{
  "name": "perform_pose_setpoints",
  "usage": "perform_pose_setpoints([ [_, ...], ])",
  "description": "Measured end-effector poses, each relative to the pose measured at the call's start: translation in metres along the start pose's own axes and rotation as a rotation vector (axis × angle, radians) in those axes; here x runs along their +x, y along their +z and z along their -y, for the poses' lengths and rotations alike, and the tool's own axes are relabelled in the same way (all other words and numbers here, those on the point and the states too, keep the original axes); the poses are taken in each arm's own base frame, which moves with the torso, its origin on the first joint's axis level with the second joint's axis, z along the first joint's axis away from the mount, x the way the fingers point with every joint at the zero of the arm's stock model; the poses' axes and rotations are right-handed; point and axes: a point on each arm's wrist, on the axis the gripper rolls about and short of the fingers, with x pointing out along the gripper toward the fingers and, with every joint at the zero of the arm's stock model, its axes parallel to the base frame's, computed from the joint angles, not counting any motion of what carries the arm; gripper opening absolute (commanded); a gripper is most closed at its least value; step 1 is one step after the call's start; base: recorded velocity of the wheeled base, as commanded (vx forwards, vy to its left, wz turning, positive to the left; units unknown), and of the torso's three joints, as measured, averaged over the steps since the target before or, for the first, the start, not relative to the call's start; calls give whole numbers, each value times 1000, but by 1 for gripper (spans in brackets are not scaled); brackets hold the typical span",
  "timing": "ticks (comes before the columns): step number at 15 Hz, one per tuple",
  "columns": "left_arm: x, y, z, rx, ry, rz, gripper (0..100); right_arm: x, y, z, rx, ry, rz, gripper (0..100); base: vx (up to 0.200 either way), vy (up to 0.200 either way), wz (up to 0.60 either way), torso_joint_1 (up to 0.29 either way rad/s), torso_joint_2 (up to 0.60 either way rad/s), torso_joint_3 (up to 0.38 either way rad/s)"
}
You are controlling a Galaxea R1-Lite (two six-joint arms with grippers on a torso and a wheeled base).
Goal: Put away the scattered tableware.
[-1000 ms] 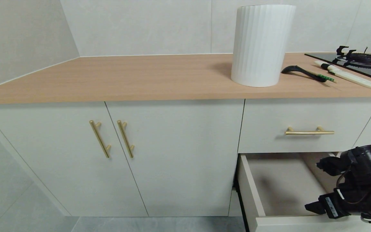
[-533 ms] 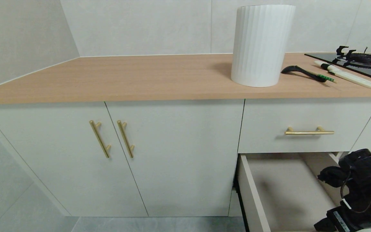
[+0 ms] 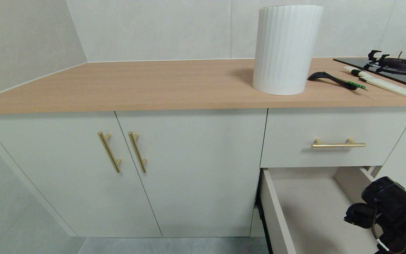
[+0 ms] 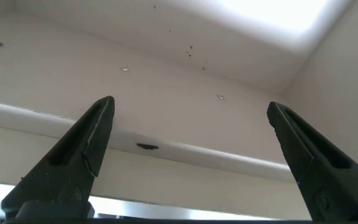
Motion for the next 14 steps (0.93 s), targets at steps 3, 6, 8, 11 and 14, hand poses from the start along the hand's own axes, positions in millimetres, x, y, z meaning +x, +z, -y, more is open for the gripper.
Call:
perform_pose_setpoints([
  [3,0,0,0,0,0,0,100,-6,3,0,2,-9,33,100,0,0,0,0,0,0],
  [6,0,0,0,0,0,0,100,-33,-5,1,10,-21,105,100,0,0,0,0,0,0],
  [8,0,0,0,0,0,0,100,-66,-17,3,28,-19,211,100,0,0,0,0,0,0],
  [11,0,0,0,0,0,0,100,-114,-39,6,67,-10,440,100,0,0,0,0,0,0],
  [14,0,0,0,0,0,0,100,-140,-53,10,104,-28,585,100,0,0,0,0,0,0],
])
